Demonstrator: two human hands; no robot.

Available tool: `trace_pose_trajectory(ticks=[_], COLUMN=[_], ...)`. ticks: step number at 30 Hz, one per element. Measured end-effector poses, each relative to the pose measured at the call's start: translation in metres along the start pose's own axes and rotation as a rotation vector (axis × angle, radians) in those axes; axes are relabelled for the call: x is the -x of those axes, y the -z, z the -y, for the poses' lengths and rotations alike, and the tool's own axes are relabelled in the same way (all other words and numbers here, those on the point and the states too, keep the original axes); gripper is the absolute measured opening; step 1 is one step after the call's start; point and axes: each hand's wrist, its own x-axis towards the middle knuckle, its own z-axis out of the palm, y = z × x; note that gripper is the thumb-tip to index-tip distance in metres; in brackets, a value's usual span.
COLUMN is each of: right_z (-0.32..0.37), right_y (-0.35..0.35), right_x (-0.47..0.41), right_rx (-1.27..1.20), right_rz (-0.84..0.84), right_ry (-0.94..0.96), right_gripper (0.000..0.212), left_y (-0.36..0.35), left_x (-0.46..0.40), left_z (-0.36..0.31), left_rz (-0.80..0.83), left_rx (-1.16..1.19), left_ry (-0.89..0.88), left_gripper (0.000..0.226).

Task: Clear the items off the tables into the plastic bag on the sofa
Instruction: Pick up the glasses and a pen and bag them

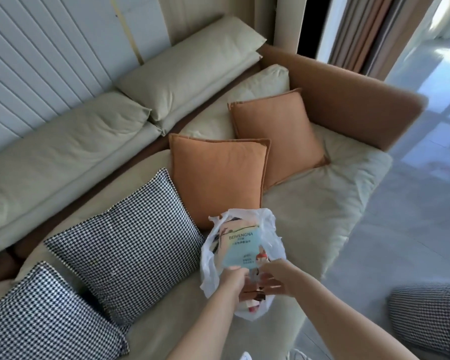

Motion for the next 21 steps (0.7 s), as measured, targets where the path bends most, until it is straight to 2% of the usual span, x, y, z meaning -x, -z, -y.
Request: trace_pose_trajectory(ticks=[4,10,13,16,21], right_z=[-0.027,-0.089,-0.127,-0.169,-0.239], right_y=[0.013,0.023,0.025,0.029,0.045], right_x=[0.021,0.058,0.078,0.100,0.126], right_rx=[-0.070,-0.109,0.010,0.138,0.118], right_rz=[-0.130,-0.335,-0.465,-0.584,-0.702], right_ry=[0.069,0.196,0.283,0.305,0.246], right_gripper=[0.016,0.005,0.016,0.025,0.027], left_y=[-0.005,-0.023,-0.037,-0.054,-0.096], left_x=[0.017,0.048,0.057,0.060,0.074], left_z=[0.008,0.034,0.057,0.085,0.134], left_rz=[0.053,0.157,0.256,0.352,0.472], left_rx=[-0.163,-0.415,-0.557,-0.780,-1.134], left_ry=[-0.062,-0.162,-0.248,-0.355,-0.444], left_gripper=[0.013,0.026,0.022,0.027,0.017])
